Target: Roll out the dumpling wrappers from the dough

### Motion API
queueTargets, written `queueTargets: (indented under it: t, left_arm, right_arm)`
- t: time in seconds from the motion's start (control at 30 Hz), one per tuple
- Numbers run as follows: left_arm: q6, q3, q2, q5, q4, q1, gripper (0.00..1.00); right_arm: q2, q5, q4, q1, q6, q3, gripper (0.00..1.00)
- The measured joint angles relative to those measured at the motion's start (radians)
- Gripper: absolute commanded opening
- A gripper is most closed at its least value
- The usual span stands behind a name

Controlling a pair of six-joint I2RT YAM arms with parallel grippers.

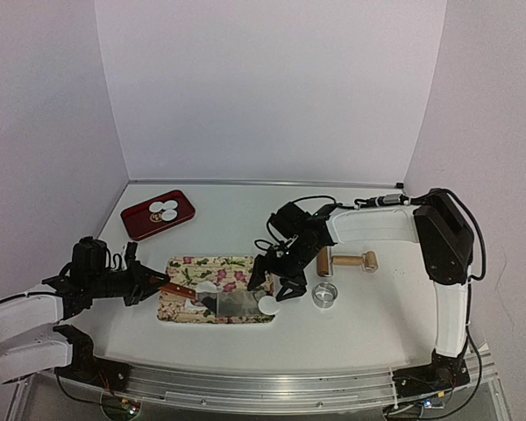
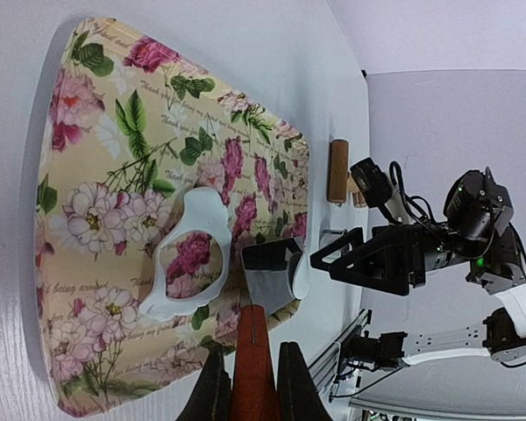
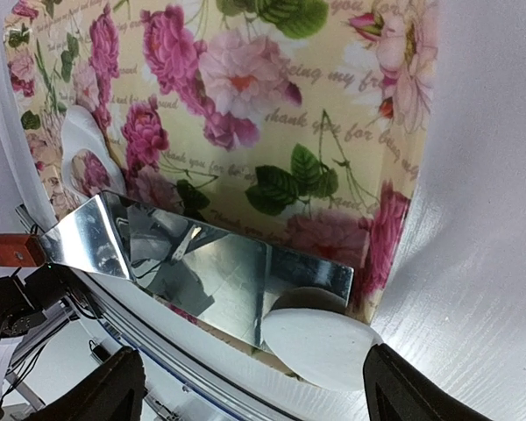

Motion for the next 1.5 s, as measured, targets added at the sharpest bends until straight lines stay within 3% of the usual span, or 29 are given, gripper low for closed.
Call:
queueTargets:
  t: [0.57, 1.5]
  left_arm:
    - [0.002, 0.0, 0.001, 0.017, -0.03, 0.0, 0.0]
    - [-0.024, -0.004, -0.034, 0.033, -0.011, 0.0, 0.0]
  right_arm:
    - [-0.024, 0.123, -0.08, 0.016, 0.004, 0.017, 0.89]
    - [0.018, 0.127, -0.12, 0.037, -0.001, 0.029, 0.89]
